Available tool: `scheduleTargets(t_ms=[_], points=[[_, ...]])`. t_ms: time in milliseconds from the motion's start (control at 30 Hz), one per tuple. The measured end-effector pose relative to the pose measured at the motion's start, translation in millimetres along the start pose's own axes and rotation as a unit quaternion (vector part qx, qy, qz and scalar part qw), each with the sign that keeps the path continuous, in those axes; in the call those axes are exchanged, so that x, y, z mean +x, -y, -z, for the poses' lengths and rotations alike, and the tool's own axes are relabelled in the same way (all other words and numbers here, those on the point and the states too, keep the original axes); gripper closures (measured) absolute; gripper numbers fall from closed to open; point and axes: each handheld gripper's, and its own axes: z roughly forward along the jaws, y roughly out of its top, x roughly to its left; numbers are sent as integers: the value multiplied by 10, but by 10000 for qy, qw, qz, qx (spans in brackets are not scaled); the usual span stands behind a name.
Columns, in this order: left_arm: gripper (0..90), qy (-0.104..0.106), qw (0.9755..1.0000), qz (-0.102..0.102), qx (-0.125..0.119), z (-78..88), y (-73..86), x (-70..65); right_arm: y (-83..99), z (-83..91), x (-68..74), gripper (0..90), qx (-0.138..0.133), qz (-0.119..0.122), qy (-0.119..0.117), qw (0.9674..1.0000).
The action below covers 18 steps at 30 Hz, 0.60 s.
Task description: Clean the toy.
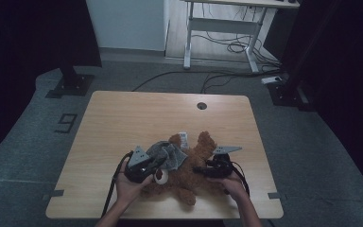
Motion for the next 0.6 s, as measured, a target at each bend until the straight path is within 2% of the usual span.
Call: scheduleTargets(t_ms=[133, 233, 300, 333, 367, 400, 433, 467, 500, 600], points=[[779, 7, 10000, 51, -63, 3, -52, 40, 7, 28, 54, 612, -246, 138, 201, 9994], [778, -13, 9999, 68, -105, -16, -160, 85, -25, 32, 71, 633, -462, 314, 487, 9973], [778, -54, 9999, 39, -156, -35, -262, 114, -63, 52, 69, 639, -723, 447, 737, 9936], [778, -59, 9998, 28, -178, -50, -313, 128, -89, 72, 73, 638, -872, 557, 900, 9906], [777, -52, 9998, 35, -183, -72, -359, 141, -115, 89, 82, 637, -1027, 697, 1093, 9862], [776, -41, 9998, 55, -168, -102, -394, 156, -153, 110, 90, 624, -1203, 1027, 1407, 9773], [776, -46, 9999, 68, -136, -140, -415, 168, -153, 110, 90, 624, -1203, 1027, 1407, 9773], [776, -50, 9999, 91, -81, -183, -420, 180, -155, 110, 76, 613, -1247, 1167, 1492, 9739], [775, -42, 9999, 129, -29, -226, -410, 193, -146, 107, 52, 600, -1249, 1235, 1510, 9728], [776, 64, 9996, 256, 33, -306, -330, 205, -56, 94, -25, 568, -1181, 1253, 1427, 9747]])
